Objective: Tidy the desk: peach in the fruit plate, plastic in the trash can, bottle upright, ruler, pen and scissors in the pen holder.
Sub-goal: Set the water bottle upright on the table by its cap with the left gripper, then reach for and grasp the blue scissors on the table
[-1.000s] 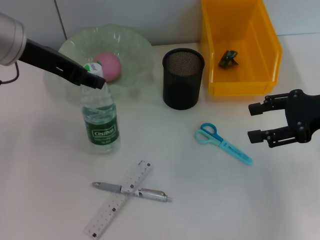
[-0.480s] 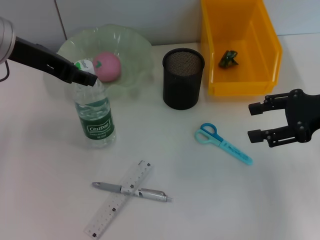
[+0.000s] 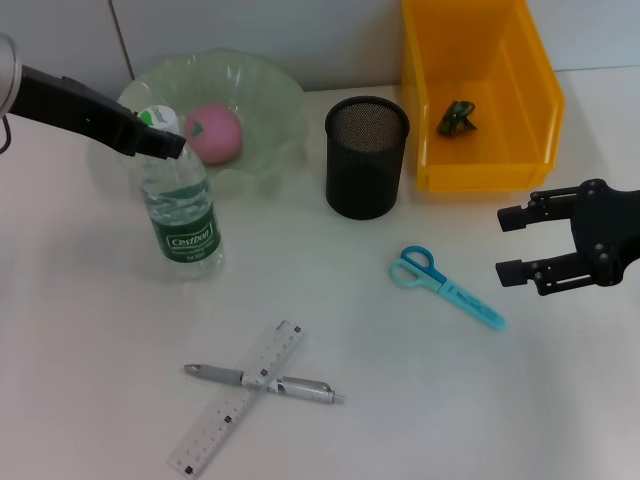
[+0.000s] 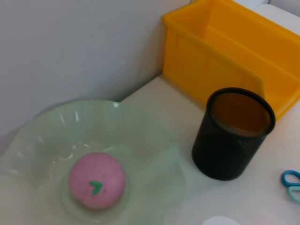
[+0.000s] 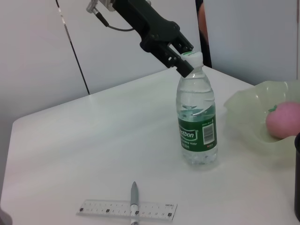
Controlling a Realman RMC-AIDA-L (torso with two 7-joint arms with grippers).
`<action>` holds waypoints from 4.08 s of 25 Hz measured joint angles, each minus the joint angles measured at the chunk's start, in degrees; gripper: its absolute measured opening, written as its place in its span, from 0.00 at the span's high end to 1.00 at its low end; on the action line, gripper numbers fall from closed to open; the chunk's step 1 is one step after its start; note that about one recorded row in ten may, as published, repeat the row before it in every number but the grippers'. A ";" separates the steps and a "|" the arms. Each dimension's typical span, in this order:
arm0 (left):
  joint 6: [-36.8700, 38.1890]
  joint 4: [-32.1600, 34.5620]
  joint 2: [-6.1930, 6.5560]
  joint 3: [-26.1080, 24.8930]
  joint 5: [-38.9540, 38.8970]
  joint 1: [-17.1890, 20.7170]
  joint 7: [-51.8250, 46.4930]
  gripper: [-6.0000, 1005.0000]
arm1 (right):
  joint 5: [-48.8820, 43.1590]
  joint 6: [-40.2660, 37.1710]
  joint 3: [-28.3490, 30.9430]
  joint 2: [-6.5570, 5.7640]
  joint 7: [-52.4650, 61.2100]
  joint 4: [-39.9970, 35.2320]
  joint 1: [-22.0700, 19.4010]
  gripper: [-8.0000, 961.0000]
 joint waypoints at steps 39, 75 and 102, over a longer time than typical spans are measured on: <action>-3.97 1.01 -0.70 0.57 -0.36 2.50 4.41 0.56 | 0.00 0.00 -0.01 0.09 0.07 0.22 0.27 0.21; -3.87 -0.84 -0.77 0.63 -0.48 1.87 4.36 0.35 | 0.00 -0.05 -0.08 0.17 0.69 -0.14 0.03 0.21; 10.85 -6.48 2.44 -12.79 -46.91 16.41 26.13 0.18 | 0.39 0.82 0.27 0.03 1.01 -0.14 0.17 0.21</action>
